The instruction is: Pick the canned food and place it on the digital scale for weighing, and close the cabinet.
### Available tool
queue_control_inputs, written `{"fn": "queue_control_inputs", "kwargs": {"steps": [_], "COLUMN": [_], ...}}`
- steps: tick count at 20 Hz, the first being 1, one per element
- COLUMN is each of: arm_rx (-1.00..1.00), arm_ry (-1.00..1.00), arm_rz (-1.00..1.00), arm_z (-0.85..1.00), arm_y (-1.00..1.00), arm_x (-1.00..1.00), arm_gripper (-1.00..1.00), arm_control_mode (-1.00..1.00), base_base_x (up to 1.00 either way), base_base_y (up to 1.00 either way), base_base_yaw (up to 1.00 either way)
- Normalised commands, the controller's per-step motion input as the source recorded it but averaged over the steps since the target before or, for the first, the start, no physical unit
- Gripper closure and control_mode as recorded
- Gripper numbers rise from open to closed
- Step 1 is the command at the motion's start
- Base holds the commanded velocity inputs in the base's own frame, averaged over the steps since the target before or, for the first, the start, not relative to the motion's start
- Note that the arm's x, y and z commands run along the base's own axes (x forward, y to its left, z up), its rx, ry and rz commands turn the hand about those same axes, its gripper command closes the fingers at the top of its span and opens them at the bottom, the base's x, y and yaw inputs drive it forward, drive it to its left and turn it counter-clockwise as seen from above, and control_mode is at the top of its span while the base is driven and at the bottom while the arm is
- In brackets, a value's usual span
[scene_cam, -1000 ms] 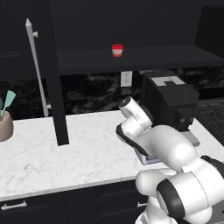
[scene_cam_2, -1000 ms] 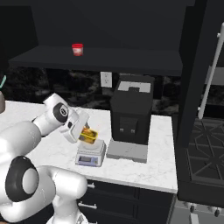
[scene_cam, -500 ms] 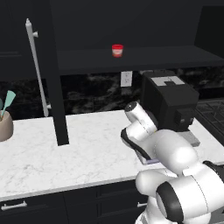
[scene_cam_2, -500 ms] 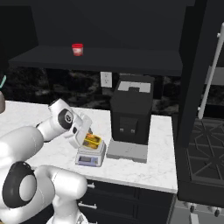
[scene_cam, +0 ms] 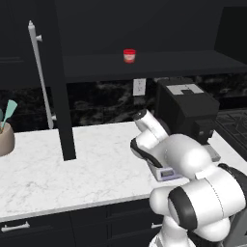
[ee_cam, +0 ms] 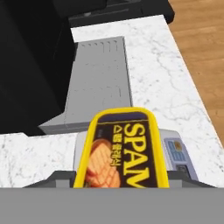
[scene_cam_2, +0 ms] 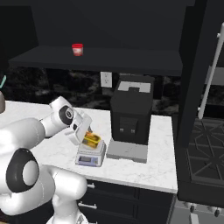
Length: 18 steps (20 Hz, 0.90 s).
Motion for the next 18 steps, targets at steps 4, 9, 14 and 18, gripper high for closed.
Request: {"fn": "queue_control_inputs", "kwargs": {"steps": [4, 9, 14, 18], "arm_rx": [0.00, 0.00, 0.00, -0.04], "arm_ry": [0.00, -0.01, -0.10, -0.31], "arm_rz": [0.00, 0.00, 0.01, 0.02], "arm_z": [0.00, 0.00, 0.19, 0.63], "arm_y": [0.00, 0.00, 0.04, 0.06], "arm_x": [0.00, -0.02, -0.28, -0.63], "arm_gripper": [-1.00, -1.00, -1.00, -1.00], "arm_control_mode": [-1.00, -1.00, -1.00, -1.00], "base_base_x": [0.00, 0.00, 0.00, 0.00], "base_base_y": [0.00, 0.00, 0.00, 0.00], "base_base_yaw": [0.00, 0.00, 0.00, 0.00]}}
